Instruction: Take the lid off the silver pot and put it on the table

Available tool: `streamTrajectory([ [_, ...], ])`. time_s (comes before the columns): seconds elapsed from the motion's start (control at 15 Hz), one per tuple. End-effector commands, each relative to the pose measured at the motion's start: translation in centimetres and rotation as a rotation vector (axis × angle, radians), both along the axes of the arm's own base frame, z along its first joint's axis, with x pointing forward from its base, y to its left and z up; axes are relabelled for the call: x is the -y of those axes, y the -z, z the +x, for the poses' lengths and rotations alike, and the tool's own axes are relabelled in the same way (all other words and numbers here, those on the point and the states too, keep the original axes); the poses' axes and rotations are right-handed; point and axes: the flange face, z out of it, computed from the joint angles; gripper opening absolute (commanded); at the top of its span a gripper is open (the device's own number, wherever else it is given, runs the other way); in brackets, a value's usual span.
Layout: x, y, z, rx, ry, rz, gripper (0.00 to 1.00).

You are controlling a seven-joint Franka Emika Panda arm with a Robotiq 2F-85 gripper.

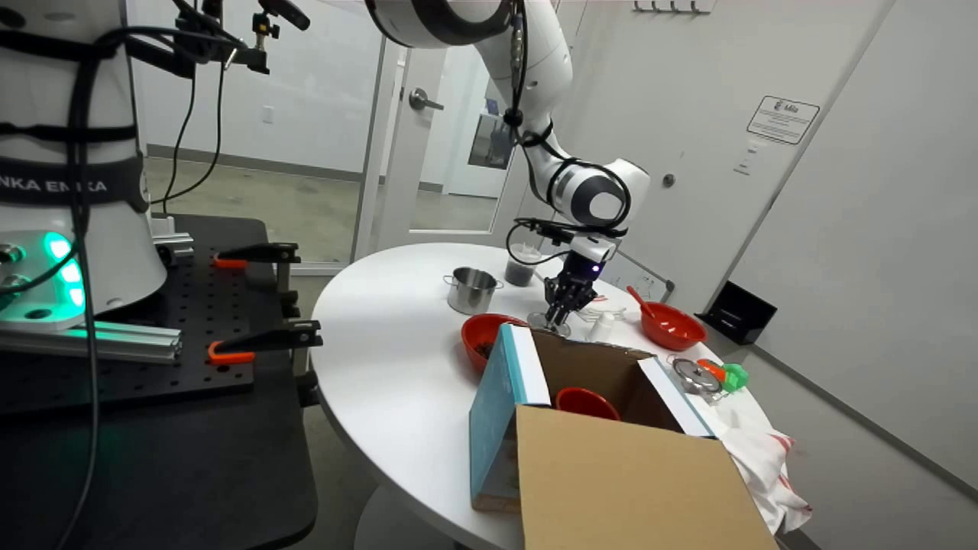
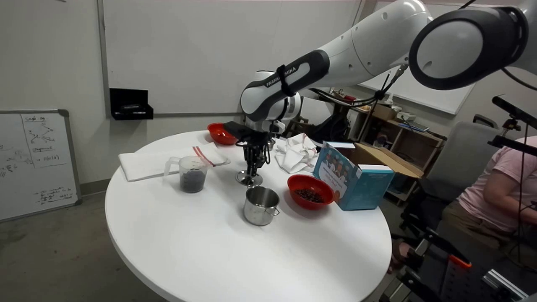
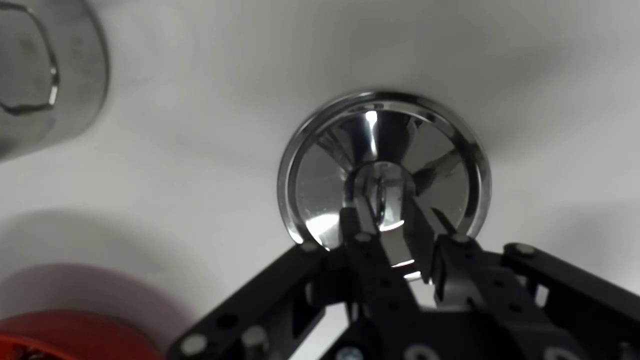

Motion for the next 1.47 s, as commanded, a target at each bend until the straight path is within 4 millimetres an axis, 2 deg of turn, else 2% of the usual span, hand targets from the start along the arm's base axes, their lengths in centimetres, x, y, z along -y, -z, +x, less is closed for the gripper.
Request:
streamTrajectory([
  [0.0, 0.0, -0.5, 0.6, 0.008, 0.009, -0.003, 0.56],
  [0.13, 0.2, -1.4, 0.2, 0.013, 0.005, 0.011, 0.7],
  [0.4, 1.3, -4.5, -1.1, 0.0, -0.012, 0.033, 0.99],
  [0.73, 2.4, -8.8, -3.9, -0.054, -0.058, 0.042, 1.0],
  [1.13, 1.4, -13.5, -8.0, -0.073, -0.103, 0.058, 1.0],
  [1.2, 1.5, -13.0, -9.4, -0.075, -0.111, 0.069, 1.0],
  [1.4, 1.3, -13.8, -12.7, -0.089, -0.12, 0.089, 1.0],
])
